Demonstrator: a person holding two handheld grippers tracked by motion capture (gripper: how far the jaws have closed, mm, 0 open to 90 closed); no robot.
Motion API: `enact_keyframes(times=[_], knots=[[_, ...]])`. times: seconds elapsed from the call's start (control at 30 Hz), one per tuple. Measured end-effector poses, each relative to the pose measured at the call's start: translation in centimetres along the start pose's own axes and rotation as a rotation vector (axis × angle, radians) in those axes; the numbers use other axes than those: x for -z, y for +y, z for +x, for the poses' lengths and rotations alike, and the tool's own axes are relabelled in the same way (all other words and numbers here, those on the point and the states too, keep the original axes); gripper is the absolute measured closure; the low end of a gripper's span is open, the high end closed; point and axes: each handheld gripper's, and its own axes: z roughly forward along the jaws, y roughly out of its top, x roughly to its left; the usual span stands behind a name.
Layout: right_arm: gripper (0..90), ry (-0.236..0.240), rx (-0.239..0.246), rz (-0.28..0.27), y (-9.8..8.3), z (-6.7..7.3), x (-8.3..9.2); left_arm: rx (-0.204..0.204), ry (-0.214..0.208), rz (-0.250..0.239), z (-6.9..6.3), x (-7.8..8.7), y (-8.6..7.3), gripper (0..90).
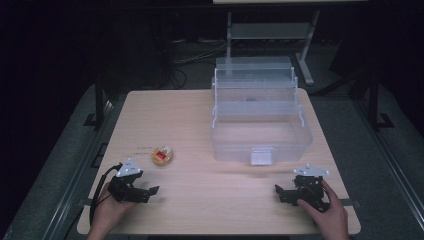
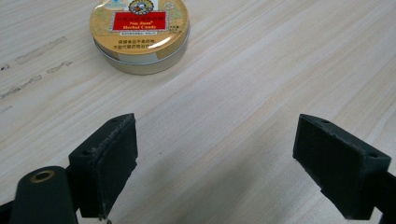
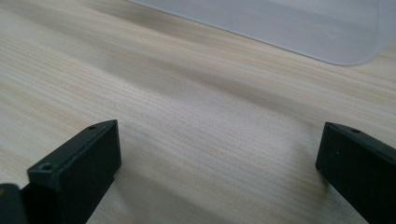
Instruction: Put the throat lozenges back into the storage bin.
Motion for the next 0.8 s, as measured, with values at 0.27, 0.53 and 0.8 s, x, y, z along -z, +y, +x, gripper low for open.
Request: enact_keyframes(times=[0.27, 0.53, 0.8], knots=[[0.0, 0.000, 0.000, 0.000, 0.0, 0.0, 0.0, 0.012, 0.007, 0.002, 0.4, 0.2, 0.5, 13.3], [0.0, 0.000, 0.000, 0.000, 0.0, 0.0, 0.0, 0.016, 0.002, 0.008, 0.6, 0.0, 1.2, 13.7], [0.0, 0.000, 0.000, 0.000, 0.0, 0.0, 0.0, 0.009, -0.001, 0.020, 0.7, -0.2, 2.0, 13.7]])
